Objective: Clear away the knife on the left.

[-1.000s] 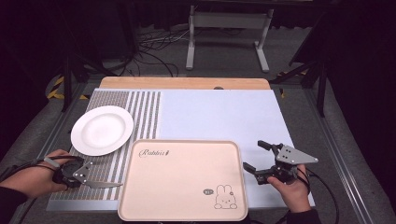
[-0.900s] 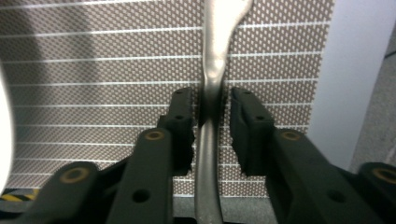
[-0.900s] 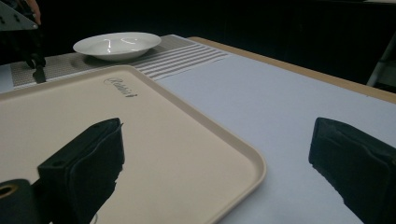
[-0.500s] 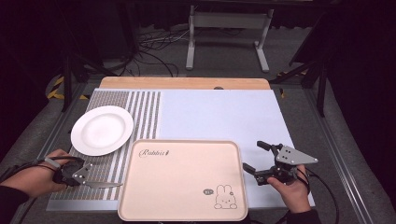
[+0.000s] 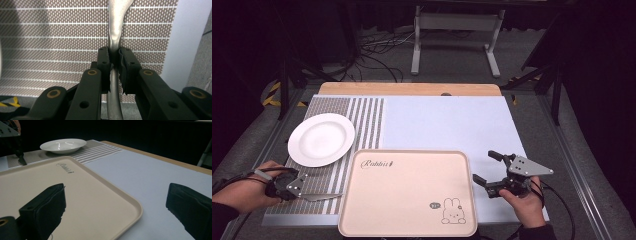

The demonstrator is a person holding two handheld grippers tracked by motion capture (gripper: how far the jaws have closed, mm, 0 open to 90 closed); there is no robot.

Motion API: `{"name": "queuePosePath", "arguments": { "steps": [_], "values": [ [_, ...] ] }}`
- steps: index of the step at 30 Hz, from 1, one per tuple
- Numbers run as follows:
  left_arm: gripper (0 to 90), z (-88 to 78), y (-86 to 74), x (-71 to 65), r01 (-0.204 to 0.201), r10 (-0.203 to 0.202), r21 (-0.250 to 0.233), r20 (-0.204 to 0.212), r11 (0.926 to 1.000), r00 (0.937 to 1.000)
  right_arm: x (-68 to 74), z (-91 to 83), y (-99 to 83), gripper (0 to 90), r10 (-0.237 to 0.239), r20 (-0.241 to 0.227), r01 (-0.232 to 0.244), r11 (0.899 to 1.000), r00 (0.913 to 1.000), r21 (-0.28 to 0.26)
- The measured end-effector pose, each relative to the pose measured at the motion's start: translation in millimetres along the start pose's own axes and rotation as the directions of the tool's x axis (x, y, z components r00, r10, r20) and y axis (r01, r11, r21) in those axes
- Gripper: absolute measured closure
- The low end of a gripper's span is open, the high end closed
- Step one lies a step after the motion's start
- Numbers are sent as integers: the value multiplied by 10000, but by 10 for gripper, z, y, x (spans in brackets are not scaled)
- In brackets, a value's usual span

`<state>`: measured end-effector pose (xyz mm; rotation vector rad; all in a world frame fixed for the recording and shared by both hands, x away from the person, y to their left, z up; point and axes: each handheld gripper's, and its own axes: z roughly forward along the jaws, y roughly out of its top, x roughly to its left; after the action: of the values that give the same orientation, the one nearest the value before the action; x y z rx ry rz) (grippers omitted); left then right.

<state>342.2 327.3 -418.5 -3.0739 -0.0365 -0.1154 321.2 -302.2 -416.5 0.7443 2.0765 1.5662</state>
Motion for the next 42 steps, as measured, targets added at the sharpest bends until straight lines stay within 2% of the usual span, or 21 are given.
{"name": "queuePosePath", "arguments": {
  "steps": [4, 7, 9, 15, 16, 17, 18, 19, 20, 22, 27, 28, 30, 32, 33, 34, 36, 38, 40, 41, 42],
  "values": [
    [796, -73, -28, 1, 196, -196, -61, 18, 9998, 9998, 2, 2, 1, 32, -15, 4, 15, 10000, 10000, -1],
    [796, -133, -41, -2, 598, -597, -164, 99, 9981, 9982, 4, 5, 1, 32, -28, -15, 28, 10000, 10000, 1],
    [796, -176, -56, 7, 993, -983, -533, 210, 9936, 9949, 3, 3, 2, 34, -46, 4, 46, 10000, 10000, -17],
    [797, -281, -27, 17, 1649, -1616, -877, 427, 9824, 9859, 3, -9, 12, 34, -28, 13, 29, 10000, 10000, -86],
    [797, -325, -3, 15, 2163, -2113, -1011, 581, 9711, 9757, 2, -10, 12, 34, -38, 13, 38, 10000, 10000, -78],
    [797, -345, 7, 16, 2359, -2282, -1176, 754, 9646, 9707, 0, -10, 10, 34, -48, 28, 48, 10000, 10000, -57],
    [797, -375, 23, 10, 2641, -2531, -1523, 882, 9524, 9634, -1, -10, 9, 34, -45, 44, 46, 10000, 10000, -56],
    [797, -375, 23, 10, 2641, -2531, -1523, 882, 9524, 9634, -1, -10, 9, 34, -45, 44, 46, 10000, 10000, -56],
    [797, -403, 39, 5, 2837, -2698, -1832, 971, 9413, 9580, -1, -9, 10, 34, -41, 61, 41, 10000, 10000, -72],
    [797, -446, 65, 10, 3147, -2973, -1915, 1143, 9297, 9479, 2, -8, 12, 34, -64, 47, 65, 9999, 10000, -100],
    [797, -507, 115, 26, 4142, -3842, -1600, 1883, 8960, 9038, 2, -20, 16, 34, -64, 30, 64, 9999, 10000, -128],
    [797, -519, 122, 29, 4348, -4004, -1642, 2052, 8854, 8930, -1, -24, 17, 34, -47, 35, 47, 9999, 10000, -153],
    [797, -543, 141, 38, 4600, -4197, -1751, 2243, 8705, 8795, -9, -31, 17, 34, -43, 93, 45, 9998, 9999, -170],
    [797, -557, 163, 42, 4976, -4466, -1832, 2591, 8478, 8564, -13, -34, 17, 34, -13, 106, 14, 9999, 9999, -169],
    [797, -561, 177, 43, 5121, -4572, -1966, 2661, 8361, 8486, -14, -35, 17, 34, 0, 104, 2, 9998, 9999, -185],
    [797, -562, 183, 47, 5384, -4758, -2114, 2841, 8157, 8324, -15, -35, 18, 35, 5, 110, -3, 9998, 9999, -188],
    [797, -571, 201, 65, 5778, -5008, -2232, 3203, 7850, 8041, -14, -36, 22, 35, -5, 134, 8, 9998, 9999, -198],
    [797, -589, 222, 78, 6067, -5200, -2284, 3437, 7614, 7820, -11, -38, 25, 37, 12, 100, -9, 9997, 9999, -226],
    [797, -607, 244, 84, 6281, -5339, -2404, 3579, 7401, 7661, -12, -40, 23, 37, 38, 95, -35, 9997, 9999, -235],
    [797, -618, 252, 89, 6343, -5384, -2383, 3630, 7354, 7605, -13, -41, 22, 37, 44, 100, -42, 9997, 9999, -223],
    [797, -626, 263, 89, 6469, -5463, -2417, 3729, 7232, 7500, -13, -42, 22, 37, 46, 99, -44, 9997, 9999, -221]
  ]
}}
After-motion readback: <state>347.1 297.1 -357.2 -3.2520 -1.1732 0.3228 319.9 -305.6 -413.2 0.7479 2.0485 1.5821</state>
